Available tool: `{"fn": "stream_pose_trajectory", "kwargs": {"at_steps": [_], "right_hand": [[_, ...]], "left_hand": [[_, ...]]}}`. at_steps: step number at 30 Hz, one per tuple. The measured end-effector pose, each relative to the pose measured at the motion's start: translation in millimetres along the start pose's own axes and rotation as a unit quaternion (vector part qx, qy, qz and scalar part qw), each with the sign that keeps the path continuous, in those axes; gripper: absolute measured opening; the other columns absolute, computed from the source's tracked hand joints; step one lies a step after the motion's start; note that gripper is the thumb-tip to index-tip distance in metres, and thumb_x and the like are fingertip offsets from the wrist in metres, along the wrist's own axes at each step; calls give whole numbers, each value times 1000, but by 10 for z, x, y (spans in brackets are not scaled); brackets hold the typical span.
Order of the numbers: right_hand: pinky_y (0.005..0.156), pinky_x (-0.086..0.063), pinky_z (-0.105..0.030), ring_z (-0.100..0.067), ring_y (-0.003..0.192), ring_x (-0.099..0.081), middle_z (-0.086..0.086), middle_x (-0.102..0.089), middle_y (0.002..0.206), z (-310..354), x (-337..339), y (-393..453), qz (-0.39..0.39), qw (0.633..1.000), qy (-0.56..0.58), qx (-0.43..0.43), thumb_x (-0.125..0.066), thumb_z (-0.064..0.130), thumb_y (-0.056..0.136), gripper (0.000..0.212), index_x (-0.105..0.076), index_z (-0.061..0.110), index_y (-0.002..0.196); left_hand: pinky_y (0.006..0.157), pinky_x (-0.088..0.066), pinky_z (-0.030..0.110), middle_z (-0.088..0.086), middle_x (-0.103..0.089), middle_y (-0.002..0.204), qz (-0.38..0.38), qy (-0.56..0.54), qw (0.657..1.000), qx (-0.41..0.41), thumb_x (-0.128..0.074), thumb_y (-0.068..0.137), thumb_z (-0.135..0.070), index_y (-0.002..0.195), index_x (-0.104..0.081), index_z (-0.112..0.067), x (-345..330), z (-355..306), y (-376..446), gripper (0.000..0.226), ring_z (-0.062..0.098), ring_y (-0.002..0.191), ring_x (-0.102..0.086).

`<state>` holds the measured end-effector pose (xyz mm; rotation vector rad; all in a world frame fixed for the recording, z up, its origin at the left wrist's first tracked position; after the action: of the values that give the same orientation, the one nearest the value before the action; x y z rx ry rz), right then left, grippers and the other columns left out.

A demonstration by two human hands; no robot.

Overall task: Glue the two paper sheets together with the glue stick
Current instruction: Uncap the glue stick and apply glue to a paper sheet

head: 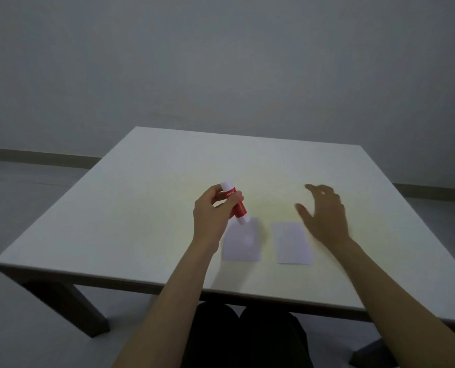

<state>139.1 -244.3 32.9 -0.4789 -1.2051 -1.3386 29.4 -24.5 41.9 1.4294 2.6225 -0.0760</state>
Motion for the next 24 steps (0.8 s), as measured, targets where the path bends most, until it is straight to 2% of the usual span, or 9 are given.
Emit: {"fn": "stream_pose_trajectory", "kwargs": {"at_steps": [2, 4, 7, 10, 15, 17, 19, 21, 24], "right_hand": [[81, -46, -25, -23, 95, -59, -8, -61, 115, 404, -1, -97, 44, 976, 211, 11, -68, 26, 84, 47, -52, 15, 127], [70, -50, -20, -15, 79, -62, 0, -64, 100, 780, -106, -237, 137, 919, 369, -10, -69, 24, 84, 36, -55, 21, 117], [61, -54, -22, -11, 62, -62, -5, -65, 83, 1024, -187, -338, 145, 858, 491, -34, -59, 13, 91, 14, -56, 9, 104], [51, -49, -19, -9, 51, -54, -1, -61, 63, 1022, -215, -357, 154, 820, 548, -64, -50, 19, 97, 21, -60, 1, 96], [33, -27, -20, -11, 36, -29, 3, -35, 43, 911, -360, -441, 204, 688, 637, -281, -43, 19, 86, 30, -46, 14, 56], [35, -29, -20, -11, 35, -31, 3, -40, 41, 882, -327, -444, 207, 669, 650, -295, -45, 21, 87, 28, -50, 13, 61], [45, -41, -24, -13, 44, -47, 0, -56, 52, 893, -270, -423, 215, 654, 685, -241, -45, 29, 97, 28, -62, 7, 90], [54, -48, -26, -18, 57, -54, -3, -62, 65, 868, -184, -380, 198, 677, 691, -158, -47, 21, 98, 25, -61, 3, 107], [47, -46, -23, -17, 52, -50, -4, -58, 61, 840, -163, -363, 208, 699, 669, -147, -47, 19, 97, 24, -61, 1, 91]], "left_hand": [[90, -55, 49, 11, -72, 100, -33, 4, 999, -7, -72, 78, -17, 89, -67, -23, -38, -26, -4, 14, 26, 99, -68], [93, -52, 49, 10, -72, 100, -66, -13, 998, -8, -74, 77, -20, 85, -65, -22, -87, -57, -27, 12, 27, 100, -68], [95, -51, 49, 9, -71, 102, -93, -48, 994, -3, -74, 77, -24, 83, -63, -22, -121, -99, -66, 13, 29, 101, -68], [94, -52, 50, 11, -71, 103, -75, -63, 995, -16, -74, 77, -20, 82, -64, -21, -105, -141, -68, 12, 30, 104, -67], [95, -53, 43, -8, -71, 95, -23, 9, 998, -52, -75, 77, -21, 95, -68, -17, -276, -156, -153, 20, 13, 101, -65], [96, -52, 44, -7, -71, 95, -23, -1, 999, -45, -75, 77, -21, 96, -69, -16, -316, -129, -178, 21, 14, 102, -65], [96, -52, 46, -3, -72, 97, -32, -18, 999, -37, -75, 77, -21, 90, -68, -21, -299, -125, -170, 15, 18, 103, -65], [95, -51, 49, 5, -73, 99, -31, -47, 998, -34, -75, 76, -19, 85, -67, -24, -276, -131, -152, 13, 24, 105, -66], [93, -53, 48, 10, -72, 102, -20, -59, 997, -37, -75, 76, -17, 82, -65, -24, -280, -143, -161, 13, 29, 106, -65]]}}
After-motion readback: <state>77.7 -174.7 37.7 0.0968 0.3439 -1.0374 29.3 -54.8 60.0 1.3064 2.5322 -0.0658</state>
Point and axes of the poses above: each hand's wrist, its own y-axis towards the middle knuckle, its own x-axis out of the back of the hand, z = x × y, the point moved 5 cm from there along y, towards the middle knuckle
